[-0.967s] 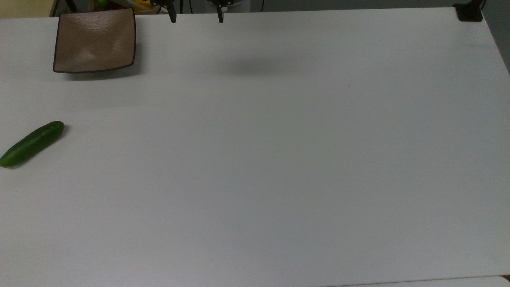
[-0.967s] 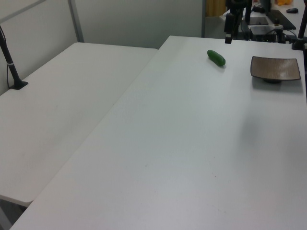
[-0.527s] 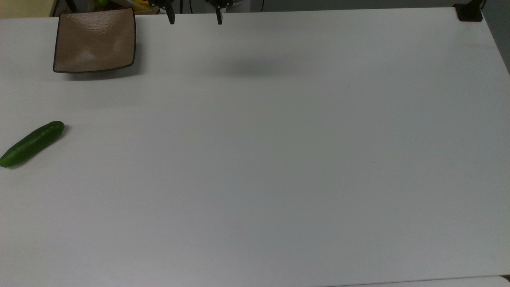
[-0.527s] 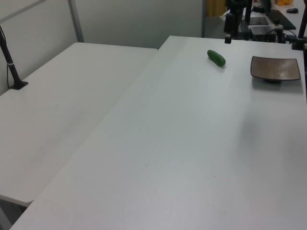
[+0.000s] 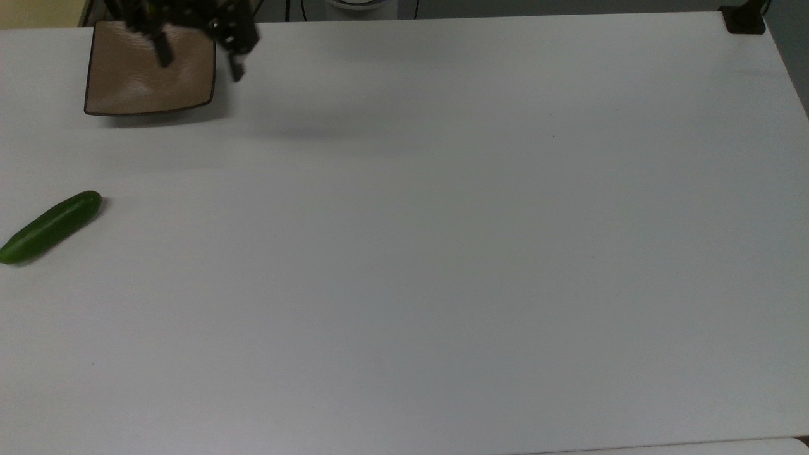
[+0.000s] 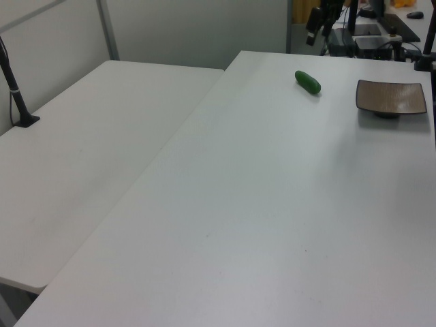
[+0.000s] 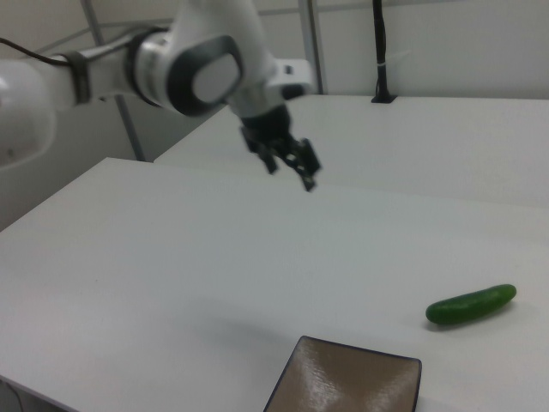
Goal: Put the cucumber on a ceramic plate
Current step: 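Move the open gripper over to the green cucumber and lower it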
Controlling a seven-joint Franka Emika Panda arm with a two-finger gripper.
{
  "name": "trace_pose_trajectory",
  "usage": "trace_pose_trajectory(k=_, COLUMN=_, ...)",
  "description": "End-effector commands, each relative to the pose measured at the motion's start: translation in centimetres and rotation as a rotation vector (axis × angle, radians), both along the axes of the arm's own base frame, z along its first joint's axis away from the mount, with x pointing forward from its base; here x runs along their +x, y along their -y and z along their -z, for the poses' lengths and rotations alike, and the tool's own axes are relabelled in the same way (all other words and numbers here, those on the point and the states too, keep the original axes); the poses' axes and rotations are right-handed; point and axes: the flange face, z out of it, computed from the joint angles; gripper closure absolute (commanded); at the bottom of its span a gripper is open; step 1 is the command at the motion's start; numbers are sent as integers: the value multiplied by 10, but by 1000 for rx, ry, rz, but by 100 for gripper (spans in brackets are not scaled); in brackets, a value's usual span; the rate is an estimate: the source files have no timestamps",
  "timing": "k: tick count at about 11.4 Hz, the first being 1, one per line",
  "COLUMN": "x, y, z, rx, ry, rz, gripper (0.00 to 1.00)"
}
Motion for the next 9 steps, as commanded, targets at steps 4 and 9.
trace_pose_trajectory(k=4, x=35, y=140, z=99, rx=-48, ry=146, rz=350, gripper=0)
trace_pose_trajectory(k=9, x=56, y=218, z=172, rx=-105, ry=242, rz=480, gripper=0)
